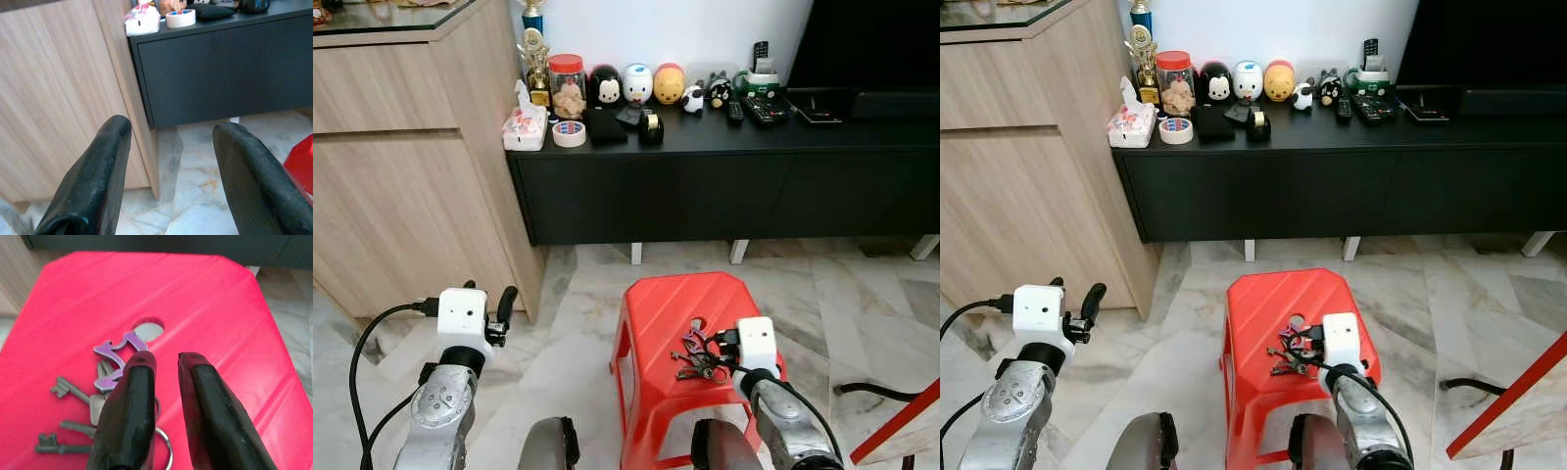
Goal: Hang keys on a hook
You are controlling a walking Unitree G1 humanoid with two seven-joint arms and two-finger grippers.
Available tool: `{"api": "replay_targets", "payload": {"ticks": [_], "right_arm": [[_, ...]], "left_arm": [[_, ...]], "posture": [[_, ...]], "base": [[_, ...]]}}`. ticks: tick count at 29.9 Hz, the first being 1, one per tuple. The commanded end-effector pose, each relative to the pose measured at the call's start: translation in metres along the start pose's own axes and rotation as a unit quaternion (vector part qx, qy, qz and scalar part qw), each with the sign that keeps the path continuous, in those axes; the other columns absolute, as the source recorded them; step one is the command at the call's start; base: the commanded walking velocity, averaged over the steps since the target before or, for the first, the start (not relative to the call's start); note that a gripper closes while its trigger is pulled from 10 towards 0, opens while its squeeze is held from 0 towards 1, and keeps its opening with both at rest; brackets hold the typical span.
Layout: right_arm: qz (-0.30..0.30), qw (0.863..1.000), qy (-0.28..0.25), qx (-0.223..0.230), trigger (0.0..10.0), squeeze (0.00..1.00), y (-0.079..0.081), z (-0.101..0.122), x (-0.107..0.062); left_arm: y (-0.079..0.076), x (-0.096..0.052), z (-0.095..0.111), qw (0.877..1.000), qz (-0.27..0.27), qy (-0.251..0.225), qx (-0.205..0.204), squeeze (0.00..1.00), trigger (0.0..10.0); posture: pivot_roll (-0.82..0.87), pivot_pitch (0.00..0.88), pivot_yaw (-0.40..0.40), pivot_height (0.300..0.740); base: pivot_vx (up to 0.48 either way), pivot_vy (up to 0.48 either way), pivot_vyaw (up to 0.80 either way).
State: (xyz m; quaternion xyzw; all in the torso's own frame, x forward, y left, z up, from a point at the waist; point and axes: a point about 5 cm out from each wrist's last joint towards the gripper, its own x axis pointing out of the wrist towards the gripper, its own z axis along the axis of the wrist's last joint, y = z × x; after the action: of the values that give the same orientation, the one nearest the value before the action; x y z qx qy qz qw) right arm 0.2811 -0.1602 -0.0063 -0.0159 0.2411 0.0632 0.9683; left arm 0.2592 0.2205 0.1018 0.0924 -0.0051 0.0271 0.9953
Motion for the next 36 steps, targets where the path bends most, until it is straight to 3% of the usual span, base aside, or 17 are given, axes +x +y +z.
{"api": "replay_targets", "payload": {"ticks": [1, 2, 3, 5, 15, 29, 32, 33, 34, 35, 36], "right_arm": [[0.001, 1.0, 0.015, -0.011, 10.0, 0.0, -0.004, 0.004, 0.004], [0.005, 1.0, 0.025, -0.015, 10.0, 0.0, -0.004, 0.002, 0.004], [0.026, 0.999, 0.042, -0.01, 10.0, 0.98, -0.002, -0.002, 0.004], [0.042, 0.997, 0.053, -0.022, 10.0, 1.0, -0.001, -0.004, 0.004], [0.097, 0.984, 0.103, -0.106, 10.0, 1.0, 0.006, -0.015, 0.004], [0.099, 0.988, 0.045, -0.108, 10.0, 1.0, 0.0, 0.007, 0.008], [0.112, 0.983, 0.043, -0.142, 10.0, 0.94, -0.004, 0.009, 0.007], [0.123, 0.976, 0.044, -0.173, 10.0, 0.67, -0.006, 0.007, 0.005], [0.126, 0.974, 0.046, -0.181, 10.0, 0.25, -0.007, 0.007, 0.005], [0.127, 0.973, 0.049, -0.184, 10.0, 0.0, -0.009, 0.007, 0.004], [0.127, 0.973, 0.049, -0.184, 10.0, 0.0, -0.009, 0.007, 0.004]], "left_arm": [[0.001, -0.003, 0.001, 1.0, 0.004, -0.001, 0.001, 0.0, 10.0], [0.001, -0.005, 0.0, 1.0, 0.004, 0.0, 0.001, 0.0, 10.0], [0.001, -0.006, 0.0, 1.0, 0.004, 0.001, 0.001, 0.0, 10.0], [0.0, -0.006, -0.001, 1.0, 0.003, 0.003, 0.002, 0.0, 10.0], [-0.001, -0.004, 0.003, 1.0, 0.001, 0.0, 0.004, 0.0, 10.0], [0.001, -0.007, 0.008, 1.0, 0.015, -0.01, 0.008, 0.0, 10.0], [-0.001, -0.007, 0.008, 1.0, 0.004, -0.006, 0.015, 0.0, 10.0], [-0.002, -0.007, 0.007, 1.0, 0.0, -0.004, 0.019, 0.0, 10.0], [-0.002, -0.007, 0.007, 1.0, 0.0, -0.003, 0.019, 0.0, 10.0], [-0.002, -0.008, 0.006, 1.0, 0.001, -0.002, 0.017, 0.0, 10.0], [-0.002, -0.008, 0.006, 1.0, 0.001, -0.002, 0.017, 0.0, 10.0]], "posture": [[0.09, 0.0, -0.019, 0.574], [0.09, 0.0, -0.02, 0.574], [0.09, 0.0, -0.021, 0.574], [0.09, 0.0, -0.021, 0.574], [0.1, 0.0, -0.029, 0.574], [0.1, 0.0, -0.05, 0.574], [0.1, 0.0, -0.05, 0.574], [0.1, 0.0, -0.05, 0.574], [0.1, 0.0, -0.049, 0.574], [0.1, 0.0, -0.049, 0.574], [0.1, 0.0, -0.049, 0.574]], "base": [[0.0, 0.0, 0.0], [0.0, 0.0, 0.0], [0.0, 0.0, 0.0], [0.0, 0.0, 0.0], [0.0, 0.0, 0.0], [0.0, 0.0, 0.0], [0.0, 0.0, 0.0], [0.0, 0.0, 0.0], [0.0, 0.0, 0.0], [0.0, 0.0, 0.0], [0.0, 0.0, 0.0]]}}
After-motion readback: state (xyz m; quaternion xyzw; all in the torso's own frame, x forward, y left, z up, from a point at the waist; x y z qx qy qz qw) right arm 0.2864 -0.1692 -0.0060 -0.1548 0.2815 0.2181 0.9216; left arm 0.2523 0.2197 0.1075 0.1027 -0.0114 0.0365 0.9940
